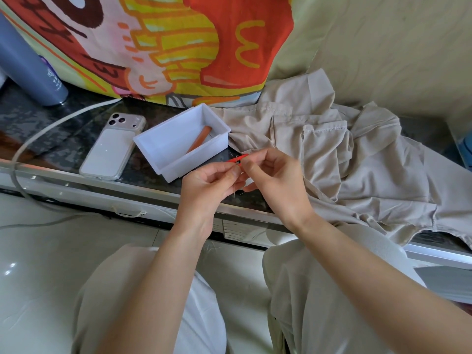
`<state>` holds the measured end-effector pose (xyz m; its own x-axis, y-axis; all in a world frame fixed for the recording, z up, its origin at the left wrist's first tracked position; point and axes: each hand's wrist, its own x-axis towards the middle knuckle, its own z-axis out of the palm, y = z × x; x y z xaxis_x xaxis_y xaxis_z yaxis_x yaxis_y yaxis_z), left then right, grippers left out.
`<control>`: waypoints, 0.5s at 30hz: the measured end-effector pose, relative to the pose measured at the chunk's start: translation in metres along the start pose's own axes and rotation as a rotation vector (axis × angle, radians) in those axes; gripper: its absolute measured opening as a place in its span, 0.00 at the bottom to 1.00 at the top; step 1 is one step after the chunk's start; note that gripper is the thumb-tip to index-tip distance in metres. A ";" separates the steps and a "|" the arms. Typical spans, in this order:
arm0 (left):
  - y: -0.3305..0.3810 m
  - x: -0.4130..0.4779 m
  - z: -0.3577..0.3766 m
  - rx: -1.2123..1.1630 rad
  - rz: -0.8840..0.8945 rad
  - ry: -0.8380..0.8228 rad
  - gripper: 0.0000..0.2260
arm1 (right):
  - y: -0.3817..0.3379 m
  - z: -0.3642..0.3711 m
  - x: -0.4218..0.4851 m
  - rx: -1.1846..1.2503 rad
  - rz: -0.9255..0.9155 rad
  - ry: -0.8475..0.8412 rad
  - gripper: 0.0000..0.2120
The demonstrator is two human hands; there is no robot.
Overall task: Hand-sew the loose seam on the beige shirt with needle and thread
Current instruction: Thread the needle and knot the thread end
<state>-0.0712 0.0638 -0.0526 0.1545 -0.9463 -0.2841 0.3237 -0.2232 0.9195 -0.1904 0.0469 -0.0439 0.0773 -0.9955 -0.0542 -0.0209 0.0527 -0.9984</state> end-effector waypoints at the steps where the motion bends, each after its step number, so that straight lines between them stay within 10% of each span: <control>1: 0.000 0.000 0.000 0.000 -0.001 0.000 0.04 | 0.000 0.000 0.000 -0.002 -0.002 0.000 0.07; 15: -0.001 0.001 0.000 0.013 -0.003 -0.008 0.05 | 0.002 0.000 0.000 -0.012 -0.018 0.009 0.05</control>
<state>-0.0712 0.0634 -0.0541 0.1462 -0.9473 -0.2849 0.3123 -0.2290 0.9220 -0.1899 0.0467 -0.0464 0.0685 -0.9970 -0.0361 -0.0313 0.0340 -0.9989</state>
